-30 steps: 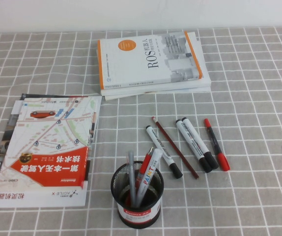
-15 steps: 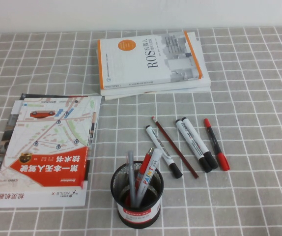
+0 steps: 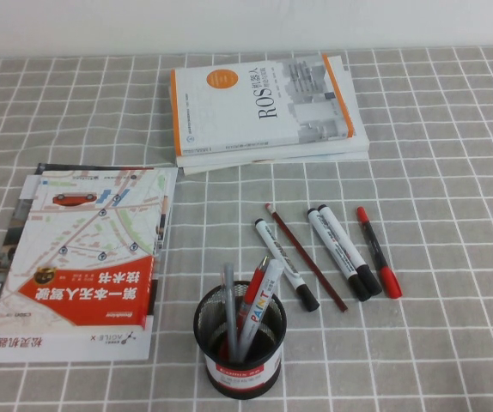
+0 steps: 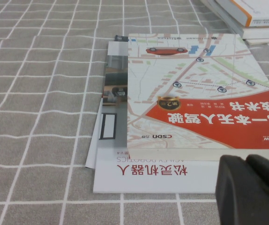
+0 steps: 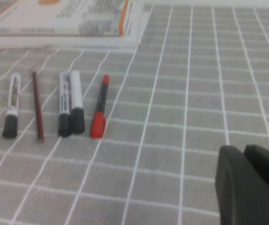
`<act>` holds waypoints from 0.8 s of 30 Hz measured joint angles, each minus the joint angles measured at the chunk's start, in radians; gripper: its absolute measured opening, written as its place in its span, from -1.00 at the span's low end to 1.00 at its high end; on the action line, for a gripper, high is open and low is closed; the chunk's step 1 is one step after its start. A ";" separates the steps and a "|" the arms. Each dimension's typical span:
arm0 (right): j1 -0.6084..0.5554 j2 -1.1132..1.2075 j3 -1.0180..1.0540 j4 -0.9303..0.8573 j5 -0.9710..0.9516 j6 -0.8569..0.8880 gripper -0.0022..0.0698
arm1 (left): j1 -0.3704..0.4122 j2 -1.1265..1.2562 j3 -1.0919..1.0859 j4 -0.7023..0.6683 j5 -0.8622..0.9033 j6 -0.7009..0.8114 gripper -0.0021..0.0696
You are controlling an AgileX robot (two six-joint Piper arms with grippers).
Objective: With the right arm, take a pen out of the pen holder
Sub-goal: 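Take a marker out of the pen holder and lay it on the table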
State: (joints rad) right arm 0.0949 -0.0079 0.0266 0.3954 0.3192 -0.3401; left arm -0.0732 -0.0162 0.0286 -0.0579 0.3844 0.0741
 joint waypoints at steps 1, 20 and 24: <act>0.000 0.000 0.000 0.000 0.019 0.000 -0.97 | 0.000 0.000 0.000 0.000 0.000 0.000 -0.95; 0.000 0.000 0.000 -0.197 0.066 0.059 -0.97 | 0.000 0.000 0.000 0.000 0.000 0.000 -0.95; 0.000 0.000 0.000 -0.223 0.066 0.072 -0.97 | 0.000 0.000 0.000 0.000 0.000 0.000 -0.95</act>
State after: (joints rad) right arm 0.0949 -0.0079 0.0266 0.1725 0.3857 -0.2683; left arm -0.0732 -0.0162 0.0286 -0.0579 0.3844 0.0741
